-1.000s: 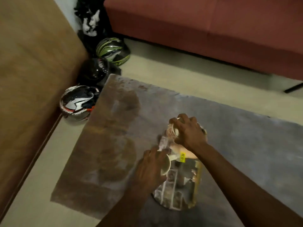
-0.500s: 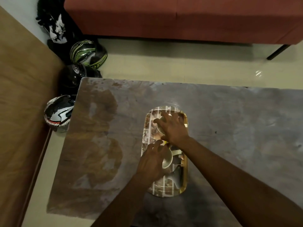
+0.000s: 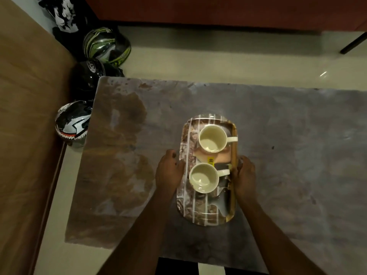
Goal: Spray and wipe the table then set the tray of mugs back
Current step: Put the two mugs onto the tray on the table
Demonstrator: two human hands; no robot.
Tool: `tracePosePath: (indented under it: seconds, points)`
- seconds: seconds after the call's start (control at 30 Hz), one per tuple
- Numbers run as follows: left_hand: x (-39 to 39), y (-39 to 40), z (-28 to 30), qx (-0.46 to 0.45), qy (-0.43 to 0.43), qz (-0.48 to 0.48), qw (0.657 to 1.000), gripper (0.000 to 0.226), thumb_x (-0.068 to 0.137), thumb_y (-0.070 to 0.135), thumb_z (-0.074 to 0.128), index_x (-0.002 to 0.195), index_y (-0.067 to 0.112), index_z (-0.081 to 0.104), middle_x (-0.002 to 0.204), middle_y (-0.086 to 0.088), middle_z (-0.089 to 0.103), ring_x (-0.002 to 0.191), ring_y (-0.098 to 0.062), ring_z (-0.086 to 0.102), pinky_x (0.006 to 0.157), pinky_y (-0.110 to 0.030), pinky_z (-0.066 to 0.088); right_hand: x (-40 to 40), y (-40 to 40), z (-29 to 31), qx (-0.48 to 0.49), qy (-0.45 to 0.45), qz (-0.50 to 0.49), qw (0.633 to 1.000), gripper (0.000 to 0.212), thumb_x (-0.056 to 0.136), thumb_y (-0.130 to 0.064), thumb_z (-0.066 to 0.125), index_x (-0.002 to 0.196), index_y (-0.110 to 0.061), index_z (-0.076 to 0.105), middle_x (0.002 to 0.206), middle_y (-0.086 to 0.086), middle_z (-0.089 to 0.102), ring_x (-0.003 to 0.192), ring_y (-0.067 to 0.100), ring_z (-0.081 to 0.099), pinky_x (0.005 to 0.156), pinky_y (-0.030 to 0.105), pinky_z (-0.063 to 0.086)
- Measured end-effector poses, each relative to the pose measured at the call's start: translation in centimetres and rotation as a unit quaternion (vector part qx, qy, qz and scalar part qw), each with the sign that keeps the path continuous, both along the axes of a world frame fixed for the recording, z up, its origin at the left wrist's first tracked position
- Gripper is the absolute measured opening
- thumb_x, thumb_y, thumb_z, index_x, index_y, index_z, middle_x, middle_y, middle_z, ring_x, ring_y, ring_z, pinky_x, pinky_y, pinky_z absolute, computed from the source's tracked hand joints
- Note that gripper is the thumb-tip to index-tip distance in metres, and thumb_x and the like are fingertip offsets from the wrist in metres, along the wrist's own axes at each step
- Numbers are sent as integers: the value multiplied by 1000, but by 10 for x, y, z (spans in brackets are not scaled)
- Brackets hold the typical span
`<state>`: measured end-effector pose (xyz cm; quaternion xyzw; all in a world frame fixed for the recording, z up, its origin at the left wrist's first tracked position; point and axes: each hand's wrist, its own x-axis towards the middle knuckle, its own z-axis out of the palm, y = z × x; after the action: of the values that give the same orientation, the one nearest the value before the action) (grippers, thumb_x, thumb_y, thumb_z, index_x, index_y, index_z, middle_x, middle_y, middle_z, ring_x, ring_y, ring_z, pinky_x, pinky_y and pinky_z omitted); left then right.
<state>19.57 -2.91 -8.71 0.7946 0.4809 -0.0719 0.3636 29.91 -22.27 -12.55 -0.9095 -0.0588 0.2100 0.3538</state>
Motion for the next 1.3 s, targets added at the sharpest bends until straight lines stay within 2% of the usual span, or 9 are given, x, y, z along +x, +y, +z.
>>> tracePosePath:
  seconds: [0.13,0.27,0.4,0.47,0.67,0.73,0.9,1.1,1.3]
  points:
    - [-5,-3,-11,-13,8,5,1000,21,89,24,60,106,11,64,98,-11,71,92,-29,65,67,-27,39,-2,1,-6,-12,-17,-22,1000,12,87,-12,47,88,-12,59,81,5,61,75,23,57,63,35,45]
    - [-8,-1,-17,-18,3,6,1000,17,90,23,60,98,9,68,93,-11,73,88,-29,66,68,-28,43,-1,3,5,47,53,-100,992,13,88,-5,53,85,-16,61,70,4,66,61,24,63,54,34,53]
    - [-20,17,-18,-17,-6,31,999,14,89,18,58,96,12,68,91,-12,73,85,-31,66,70,-33,49,-7,25,22,72,72,-84,991,11,84,2,57,83,-8,62,63,-1,61,51,6,57,44,9,41]
    - [-32,39,-16,-15,-7,51,999,12,87,14,58,92,12,68,88,-12,72,83,-31,67,69,-35,50,-15,48,26,72,73,-53,993,12,80,4,62,83,-8,62,61,-6,58,50,1,55,47,7,39]
    - [-83,142,-12,-18,-24,92,995,14,80,19,59,72,11,66,70,-18,69,69,-36,66,63,-39,51,-51,148,23,78,88,49,992,9,82,-2,62,85,-10,61,68,-3,62,60,12,58,54,17,43]
    - [-96,179,-13,-13,-27,114,993,15,75,25,55,64,18,61,65,-18,68,66,-39,66,59,-41,51,-60,187,19,66,80,83,991,7,84,-4,59,86,-11,60,74,3,65,67,20,61,59,28,46]
    - [-113,237,-4,42,36,128,990,9,81,19,63,83,14,70,78,-15,71,77,-33,66,64,-35,50,-71,258,10,66,78,94,990,3,86,-6,58,88,-4,60,79,11,66,71,26,62,66,36,50]
    - [-119,266,-14,59,18,130,990,16,85,14,61,97,11,72,88,-17,73,86,-34,65,67,-32,43,-77,288,7,68,68,80,992,11,85,-3,59,82,-13,56,76,8,65,68,22,61,63,33,51]
    - [-122,266,-11,53,-28,189,980,21,85,19,59,100,18,74,92,-10,75,88,-29,69,78,-36,54,-76,285,11,72,60,103,990,3,86,-11,59,86,-10,57,83,10,61,74,21,56,69,37,48]
